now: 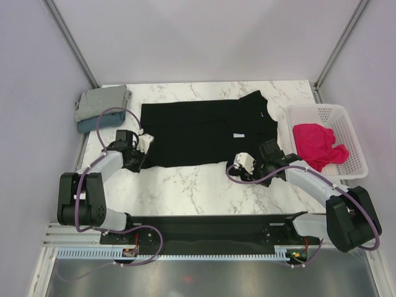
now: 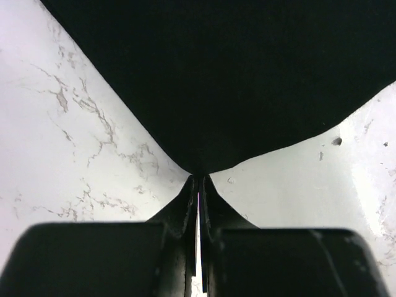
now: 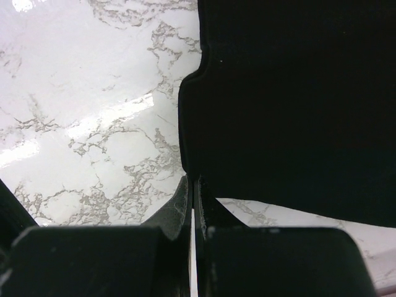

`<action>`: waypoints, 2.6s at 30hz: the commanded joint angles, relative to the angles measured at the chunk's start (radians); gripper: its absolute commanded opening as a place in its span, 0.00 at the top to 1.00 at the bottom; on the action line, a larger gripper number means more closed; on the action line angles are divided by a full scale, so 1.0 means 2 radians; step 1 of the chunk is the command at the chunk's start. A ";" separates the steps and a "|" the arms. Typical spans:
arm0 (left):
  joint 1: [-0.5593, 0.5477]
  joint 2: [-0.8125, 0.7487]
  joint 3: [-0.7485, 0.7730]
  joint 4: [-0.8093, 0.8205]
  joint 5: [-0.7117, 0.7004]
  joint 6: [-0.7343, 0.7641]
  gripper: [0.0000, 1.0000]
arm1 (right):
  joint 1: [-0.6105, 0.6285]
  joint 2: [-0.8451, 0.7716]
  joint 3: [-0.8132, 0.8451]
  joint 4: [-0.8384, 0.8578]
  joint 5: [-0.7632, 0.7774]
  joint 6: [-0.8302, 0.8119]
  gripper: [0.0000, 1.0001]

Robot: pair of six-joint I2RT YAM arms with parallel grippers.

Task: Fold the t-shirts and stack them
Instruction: Fold the tshirt

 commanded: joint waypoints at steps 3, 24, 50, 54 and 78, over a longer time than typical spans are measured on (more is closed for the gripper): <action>0.005 -0.050 -0.019 0.012 -0.036 0.034 0.98 | 0.001 -0.041 0.021 0.006 0.007 0.018 1.00; 0.005 -0.125 0.063 -0.050 -0.021 0.043 0.98 | -0.013 -0.089 0.149 0.001 0.065 0.068 1.00; 0.005 0.313 0.516 -0.058 -0.011 0.019 0.98 | -0.104 0.341 0.484 0.190 0.062 0.129 1.00; 0.005 0.378 0.602 -0.096 -0.018 0.014 0.98 | -0.106 0.409 0.553 0.187 0.072 0.135 1.00; -0.010 0.306 0.497 -0.064 0.031 -0.047 0.43 | -0.115 0.378 0.471 0.232 0.041 0.329 0.48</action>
